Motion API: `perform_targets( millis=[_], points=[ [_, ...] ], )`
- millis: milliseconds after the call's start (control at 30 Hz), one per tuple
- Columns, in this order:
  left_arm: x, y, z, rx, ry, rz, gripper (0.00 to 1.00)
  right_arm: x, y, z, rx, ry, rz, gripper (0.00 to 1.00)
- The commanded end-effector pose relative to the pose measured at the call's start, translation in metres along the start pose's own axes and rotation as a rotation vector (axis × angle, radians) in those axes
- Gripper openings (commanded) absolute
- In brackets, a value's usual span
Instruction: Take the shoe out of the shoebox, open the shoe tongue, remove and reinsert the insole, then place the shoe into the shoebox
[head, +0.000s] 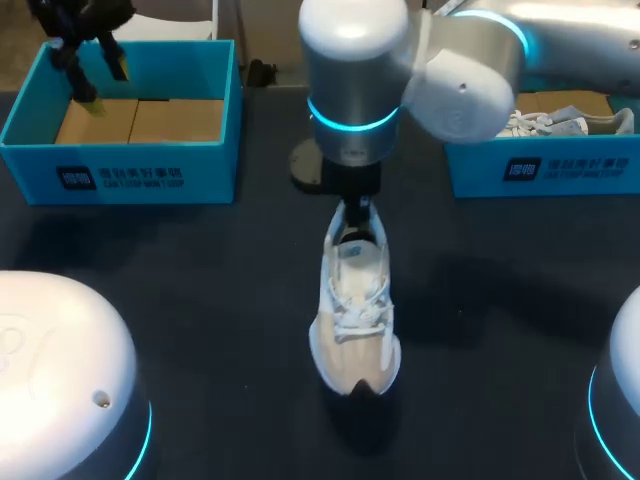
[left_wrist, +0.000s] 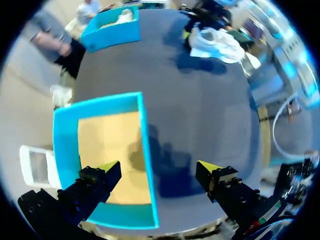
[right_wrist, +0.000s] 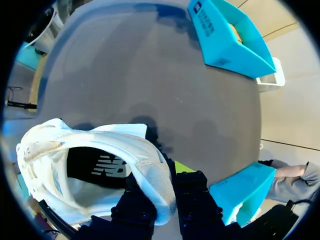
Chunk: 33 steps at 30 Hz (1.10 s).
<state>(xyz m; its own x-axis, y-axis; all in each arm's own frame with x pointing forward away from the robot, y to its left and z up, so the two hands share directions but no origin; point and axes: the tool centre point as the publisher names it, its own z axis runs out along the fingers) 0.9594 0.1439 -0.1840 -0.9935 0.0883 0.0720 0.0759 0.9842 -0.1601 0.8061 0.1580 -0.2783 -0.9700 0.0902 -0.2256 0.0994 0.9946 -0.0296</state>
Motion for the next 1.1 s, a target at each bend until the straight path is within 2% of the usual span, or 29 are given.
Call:
perform_targets(
  millis=[33,100,233,600,667,700,767,867,1100],
  points=[
    [-0.008,0.011,-0.010,-0.083,-0.056,-0.775,1.00,-0.011,-0.022,-0.024,-0.010,-0.010,-0.003,0.00],
    [-0.009,0.020,-0.013,-0.082,-0.103,-0.896,1.00,-0.018,-0.028,-0.030,0.004,-0.018,-0.006,0.00],
    [-0.009,0.020,-0.013,-0.082,-0.103,-0.896,1.00,-0.038,-0.049,-0.047,-0.001,-0.036,0.002,0.00],
    [-0.009,0.020,-0.013,-0.082,-0.103,-0.896,1.00,-0.038,-0.049,-0.047,-0.001,-0.036,0.002,0.00],
    [-0.017,0.022,-0.010,-0.110,-0.032,-1.072,1.00,-0.036,-0.047,-0.043,-0.018,-0.008,0.027,0.00],
    [-0.021,0.025,-0.009,-0.117,-0.020,-1.176,1.00,-0.037,-0.047,-0.042,0.022,0.005,0.025,0.00],
    [-0.027,0.034,-0.009,-0.123,0.001,-1.364,1.00,-0.045,-0.056,-0.048,0.021,0.002,0.043,0.00],
    [-0.029,0.051,-0.009,-0.115,0.003,-1.569,1.00,-0.064,-0.077,-0.058,0.071,-0.003,0.065,0.00],
    [-0.024,0.078,-0.016,-0.052,-0.018,-1.867,1.00,-0.113,-0.121,-0.088,0.098,-0.049,0.096,0.00]
  ],
)
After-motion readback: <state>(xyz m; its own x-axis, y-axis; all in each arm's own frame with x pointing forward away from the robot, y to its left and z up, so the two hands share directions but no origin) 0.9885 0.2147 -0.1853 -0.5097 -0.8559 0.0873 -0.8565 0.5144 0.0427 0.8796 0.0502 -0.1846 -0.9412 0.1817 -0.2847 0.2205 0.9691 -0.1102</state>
